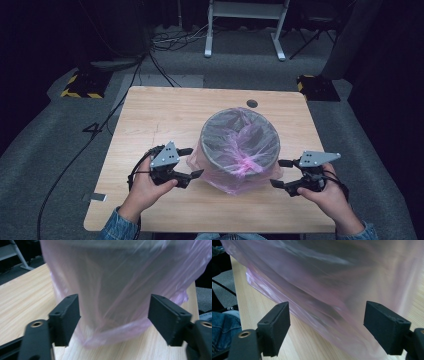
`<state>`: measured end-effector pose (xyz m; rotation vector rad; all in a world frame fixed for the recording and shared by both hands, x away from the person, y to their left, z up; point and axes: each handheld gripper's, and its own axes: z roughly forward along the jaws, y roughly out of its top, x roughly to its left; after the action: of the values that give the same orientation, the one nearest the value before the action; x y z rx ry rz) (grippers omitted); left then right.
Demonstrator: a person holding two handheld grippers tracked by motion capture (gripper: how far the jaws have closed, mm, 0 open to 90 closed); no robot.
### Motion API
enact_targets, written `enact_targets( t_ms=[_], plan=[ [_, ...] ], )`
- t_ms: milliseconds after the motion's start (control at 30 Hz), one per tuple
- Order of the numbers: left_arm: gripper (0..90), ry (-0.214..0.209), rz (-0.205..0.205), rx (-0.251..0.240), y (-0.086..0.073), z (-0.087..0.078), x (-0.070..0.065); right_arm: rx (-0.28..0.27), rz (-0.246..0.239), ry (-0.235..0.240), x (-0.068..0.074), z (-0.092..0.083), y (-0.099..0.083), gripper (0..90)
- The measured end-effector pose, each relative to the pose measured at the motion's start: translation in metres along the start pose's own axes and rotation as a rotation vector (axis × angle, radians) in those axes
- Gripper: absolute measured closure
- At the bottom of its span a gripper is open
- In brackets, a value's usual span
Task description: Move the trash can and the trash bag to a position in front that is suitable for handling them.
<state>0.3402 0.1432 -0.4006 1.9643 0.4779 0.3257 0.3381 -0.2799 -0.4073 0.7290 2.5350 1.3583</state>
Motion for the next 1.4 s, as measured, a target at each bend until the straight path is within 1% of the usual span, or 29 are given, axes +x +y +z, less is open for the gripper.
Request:
enact_targets(
  t_ms=[67, 100, 133, 167, 200, 233, 267, 300, 333, 367, 400, 433, 500, 533, 600, 667, 700, 800, 900, 933, 1033, 1100, 1167, 1233, 1300, 1333, 1367, 1400],
  plan=[
    [24.4, 0.005, 0.002, 0.005, 0.003, 0.004, 0.004, -0.013, 0.000, -0.009, 0.003, 0.005, 0.003, 26.2],
    [24.5, 0.001, -0.002, 0.002, 0.005, 0.007, 0.006, -0.030, 0.006, -0.009, 0.003, 0.006, 0.004, 32.6],
    [27.9, -0.009, -0.001, 0.002, 0.006, 0.009, 0.008, -0.042, 0.003, 0.009, 0.002, 0.005, 0.006, 51.0],
    [32.3, -0.027, 0.001, 0.001, 0.006, 0.010, 0.010, -0.042, 0.000, 0.022, 0.001, 0.004, 0.007, 58.1],
    [37.5, -0.044, -0.005, -0.004, 0.007, 0.011, 0.012, -0.051, -0.002, 0.025, 0.000, 0.003, 0.009, 65.5],
    [43.5, -0.056, 0.001, -0.003, 0.007, 0.012, 0.012, -0.057, -0.011, 0.024, 0.000, 0.000, 0.010, 75.6],
    [51.2, -0.072, 0.007, 0.001, 0.007, 0.012, 0.013, -0.063, -0.012, 0.031, -0.001, -0.002, 0.012, 82.2],
    [55.9, -0.080, 0.009, 0.001, 0.007, 0.012, 0.013, -0.074, -0.005, 0.039, -0.001, -0.004, 0.013, 87.5],
    [59.9, -0.074, 0.010, -0.001, 0.007, 0.012, 0.013, -0.083, -0.002, 0.037, -0.002, -0.006, 0.015, 90.0],
    [62.9, -0.070, 0.018, -0.001, 0.008, 0.011, 0.013, -0.094, -0.001, 0.031, -0.003, -0.009, 0.016, 90.0],
    [70.3, -0.076, 0.010, -0.005, 0.008, 0.010, 0.013, -0.100, 0.001, 0.025, -0.003, -0.011, 0.018, 90.0],
    [75.0, -0.079, 0.007, -0.011, 0.008, 0.008, 0.013, -0.105, 0.005, 0.019, -0.004, -0.013, 0.018, 90.0],
    [87.3, -0.077, -0.009, -0.004, 0.009, 0.004, 0.013, -0.116, 0.017, 0.002, -0.004, -0.019, 0.020, 90.0],
    [89.9, -0.068, -0.008, -0.001, 0.010, 0.003, 0.014, -0.118, 0.020, -0.003, -0.005, -0.022, 0.021, 90.0],
    [90.0, -0.064, -0.014, 0.004, 0.012, 0.002, 0.015, -0.121, 0.027, -0.013, -0.006, -0.027, 0.022, 90.0],
    [90.0, -0.049, -0.022, -0.007, 0.013, -0.001, 0.017, -0.125, 0.034, -0.032, -0.009, -0.032, 0.023, 90.0],
    [90.0, -0.049, -0.027, -0.014, 0.013, -0.001, 0.018, -0.123, 0.036, -0.045, -0.012, -0.035, 0.023, 90.0],
    [90.0, -0.043, -0.057, -0.019, 0.008, -0.003, 0.023, -0.116, 0.054, -0.060, -0.021, -0.037, 0.020, 90.0],
    [90.0, -0.025, -0.093, -0.023, -0.002, -0.005, 0.030, -0.095, 0.080, -0.078, -0.032, -0.033, 0.013, 90.0],
    [90.0, -0.017, -0.104, -0.019, -0.004, -0.006, 0.031, -0.094, 0.092, -0.081, -0.035, -0.032, 0.010, 90.0],
    [90.0, 0.005, -0.114, -0.003, -0.008, -0.009, 0.036, -0.115, 0.120, -0.088, -0.043, -0.034, 0.007, 90.0],
    [90.0, 0.028, -0.114, 0.003, -0.010, -0.011, 0.038, -0.127, 0.127, -0.100, -0.045, -0.039, 0.007, 90.0],
    [90.0, 0.062, -0.113, 0.017, -0.012, -0.014, 0.043, -0.132, 0.130, -0.119, -0.047, -0.044, 0.007, 90.0],
    [90.0, 0.093, -0.126, 0.032, -0.017, -0.016, 0.050, -0.126, 0.141, -0.139, -0.052, -0.048, 0.005, 90.0],
    [90.0, 0.086, -0.162, 0.032, -0.025, -0.014, 0.057, -0.115, 0.167, -0.140, -0.059, -0.048, 0.001, 90.0],
    [90.0, 0.094, -0.176, 0.042, -0.029, -0.012, 0.060, -0.107, 0.183, -0.131, -0.063, -0.045, -0.002, 90.0],
    [90.0, 0.101, -0.175, 0.048, -0.032, -0.010, 0.061, -0.091, 0.194, -0.130, -0.068, -0.039, -0.005, 90.0],
    [90.0, 0.112, -0.168, 0.063, -0.034, -0.008, 0.063, -0.081, 0.200, -0.127, -0.070, -0.036, -0.007, 90.0]
  ],
)
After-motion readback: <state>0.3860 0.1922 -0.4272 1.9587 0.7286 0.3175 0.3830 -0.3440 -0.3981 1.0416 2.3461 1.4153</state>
